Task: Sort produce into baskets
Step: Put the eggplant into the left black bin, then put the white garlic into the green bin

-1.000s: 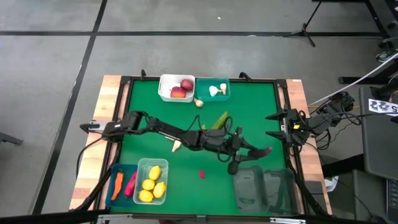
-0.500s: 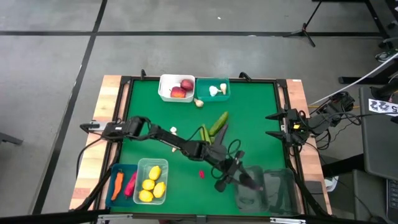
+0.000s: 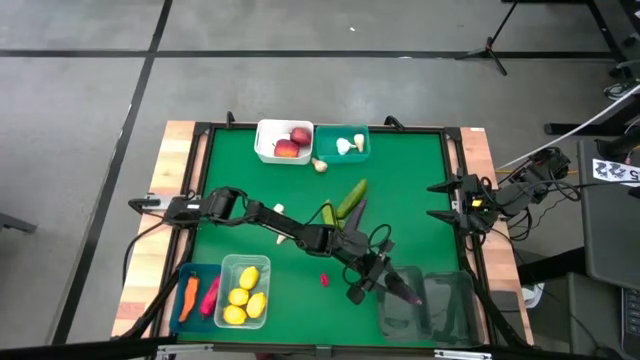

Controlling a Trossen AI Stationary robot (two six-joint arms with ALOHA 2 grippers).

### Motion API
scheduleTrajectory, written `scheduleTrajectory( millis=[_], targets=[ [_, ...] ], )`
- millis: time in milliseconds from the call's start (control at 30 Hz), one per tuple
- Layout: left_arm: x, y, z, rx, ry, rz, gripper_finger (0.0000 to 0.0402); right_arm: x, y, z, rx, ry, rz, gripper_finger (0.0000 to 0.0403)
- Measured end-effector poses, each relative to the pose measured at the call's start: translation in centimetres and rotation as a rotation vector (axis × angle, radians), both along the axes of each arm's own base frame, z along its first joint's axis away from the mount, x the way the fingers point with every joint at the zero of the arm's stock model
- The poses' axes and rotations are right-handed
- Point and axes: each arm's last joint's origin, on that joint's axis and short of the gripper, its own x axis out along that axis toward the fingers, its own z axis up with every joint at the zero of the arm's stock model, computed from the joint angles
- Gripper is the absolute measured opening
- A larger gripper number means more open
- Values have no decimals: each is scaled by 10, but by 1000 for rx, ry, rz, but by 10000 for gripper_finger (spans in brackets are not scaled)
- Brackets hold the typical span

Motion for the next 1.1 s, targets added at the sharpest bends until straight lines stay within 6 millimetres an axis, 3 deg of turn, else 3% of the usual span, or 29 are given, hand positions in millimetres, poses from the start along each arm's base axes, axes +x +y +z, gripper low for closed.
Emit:
scheduleTrajectory(
  millis=[133,467,700,800,933,1100],
  targets=[
    [0,-1,0,13,-4,45,159,0,0,0,-3,5,0,360],
    [-1,-6,-1,49,-15,79,236,0,0,-1,-7,11,0,360],
    [-4,-5,7,62,16,118,256,0,0,-1,-6,11,0,360],
    [-12,3,39,72,63,265,253,0,0,-1,-2,11,-1,360],
    [-34,30,86,98,152,611,245,0,0,-2,0,13,-2,360],
    [-63,65,101,-22,345,1011,243,0,0,-2,-1,14,-2,360]
  ],
)
